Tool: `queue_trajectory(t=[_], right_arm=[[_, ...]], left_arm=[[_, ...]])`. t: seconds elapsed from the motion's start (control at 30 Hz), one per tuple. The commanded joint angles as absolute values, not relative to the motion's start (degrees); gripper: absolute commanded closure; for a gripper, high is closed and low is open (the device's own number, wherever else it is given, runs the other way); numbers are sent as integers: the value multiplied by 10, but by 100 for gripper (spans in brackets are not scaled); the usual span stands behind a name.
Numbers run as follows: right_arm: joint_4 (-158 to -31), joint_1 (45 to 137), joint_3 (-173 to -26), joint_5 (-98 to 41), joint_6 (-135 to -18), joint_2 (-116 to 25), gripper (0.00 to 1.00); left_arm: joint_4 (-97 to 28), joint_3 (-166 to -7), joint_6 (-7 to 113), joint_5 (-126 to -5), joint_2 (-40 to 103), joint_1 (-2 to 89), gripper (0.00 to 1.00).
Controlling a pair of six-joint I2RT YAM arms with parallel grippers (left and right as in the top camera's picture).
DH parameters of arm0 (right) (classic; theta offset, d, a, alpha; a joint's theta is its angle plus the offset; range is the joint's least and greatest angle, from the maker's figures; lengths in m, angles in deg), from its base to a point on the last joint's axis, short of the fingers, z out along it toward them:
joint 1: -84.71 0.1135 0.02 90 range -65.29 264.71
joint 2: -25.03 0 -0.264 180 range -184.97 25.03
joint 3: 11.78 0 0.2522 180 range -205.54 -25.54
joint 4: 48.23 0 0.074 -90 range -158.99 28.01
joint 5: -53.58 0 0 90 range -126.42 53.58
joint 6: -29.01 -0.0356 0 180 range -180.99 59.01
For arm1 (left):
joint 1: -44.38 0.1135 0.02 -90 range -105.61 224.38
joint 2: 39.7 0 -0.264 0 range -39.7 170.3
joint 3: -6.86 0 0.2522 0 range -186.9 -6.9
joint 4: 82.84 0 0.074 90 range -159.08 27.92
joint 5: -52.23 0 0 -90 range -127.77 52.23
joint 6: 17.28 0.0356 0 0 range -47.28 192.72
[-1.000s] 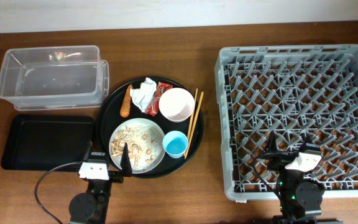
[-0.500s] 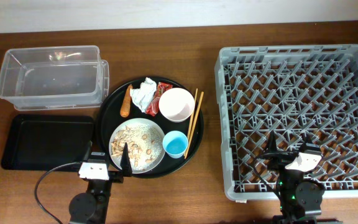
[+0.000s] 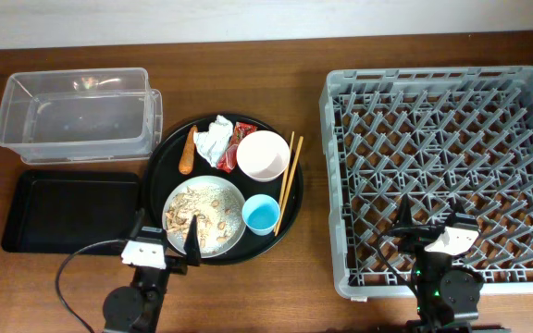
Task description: Sort waste into correct bins and load items into the dishwasher rack
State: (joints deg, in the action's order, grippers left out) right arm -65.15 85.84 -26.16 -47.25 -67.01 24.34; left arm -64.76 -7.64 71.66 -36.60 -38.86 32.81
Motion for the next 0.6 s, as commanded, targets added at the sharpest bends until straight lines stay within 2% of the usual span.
queue_trajectory(t=[0.0,0.3,0.4,0.57], right_arm=[[-643,854,-259,-475,-673,247,2],[-638,854,-264,-242,-674,247,2],[-661,854,-296,-202,-674,246,2],[-805,854,-424,-201,-674,205,2]], left_arm=[[-647,-74,723,-410,-389,331,1],[-751,-81,709,-432,-389,331,1],[-726,-113,682,-432,-389,331,1],[-639,-230,683,-431,-333,331,1]])
